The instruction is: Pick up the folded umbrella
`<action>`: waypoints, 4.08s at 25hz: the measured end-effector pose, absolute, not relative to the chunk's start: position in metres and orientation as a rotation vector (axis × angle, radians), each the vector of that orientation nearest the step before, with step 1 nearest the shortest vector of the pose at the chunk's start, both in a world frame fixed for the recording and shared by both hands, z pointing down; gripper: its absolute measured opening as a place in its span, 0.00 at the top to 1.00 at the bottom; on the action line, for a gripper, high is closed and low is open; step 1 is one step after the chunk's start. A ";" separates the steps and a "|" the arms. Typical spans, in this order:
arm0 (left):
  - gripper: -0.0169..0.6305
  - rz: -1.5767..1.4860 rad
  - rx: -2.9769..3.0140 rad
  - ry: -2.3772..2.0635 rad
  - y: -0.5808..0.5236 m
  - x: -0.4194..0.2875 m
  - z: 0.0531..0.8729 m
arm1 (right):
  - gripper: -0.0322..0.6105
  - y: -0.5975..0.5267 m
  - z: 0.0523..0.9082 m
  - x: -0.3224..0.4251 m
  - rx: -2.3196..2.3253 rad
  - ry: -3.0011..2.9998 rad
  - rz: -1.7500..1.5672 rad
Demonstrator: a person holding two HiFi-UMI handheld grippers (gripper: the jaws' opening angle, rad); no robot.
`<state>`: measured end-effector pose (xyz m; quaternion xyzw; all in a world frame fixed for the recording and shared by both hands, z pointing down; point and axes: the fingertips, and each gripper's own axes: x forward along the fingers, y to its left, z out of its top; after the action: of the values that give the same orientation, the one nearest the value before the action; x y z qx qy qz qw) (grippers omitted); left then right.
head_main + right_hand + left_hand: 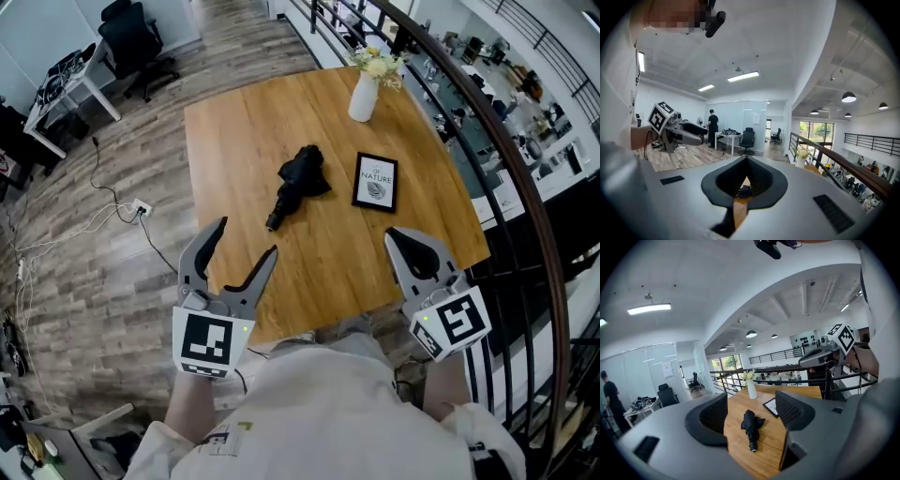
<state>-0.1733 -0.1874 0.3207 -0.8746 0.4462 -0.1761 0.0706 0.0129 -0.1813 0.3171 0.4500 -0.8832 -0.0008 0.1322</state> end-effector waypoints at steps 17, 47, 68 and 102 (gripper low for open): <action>0.46 -0.614 -2.567 1.666 -0.272 -0.134 0.362 | 0.90 -0.268 0.357 0.059 1.011 -2.714 0.114; 0.42 -1.434 -2.838 1.650 -0.444 -0.092 0.728 | 0.90 -0.391 0.498 0.039 0.726 -2.657 0.333; 0.59 -1.213 -3.014 2.056 -0.406 -0.111 0.724 | 0.90 -0.381 0.502 0.023 0.691 -2.643 0.396; 0.58 -0.069 -2.284 1.948 -0.195 -0.213 0.239 | 0.90 -0.247 0.212 -0.023 0.751 -3.081 -0.259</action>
<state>-0.2129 -0.1947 0.2387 -0.7588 0.6472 -0.0229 0.0696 -0.0229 -0.2465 0.2125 0.2359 -0.9681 -0.0815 -0.0201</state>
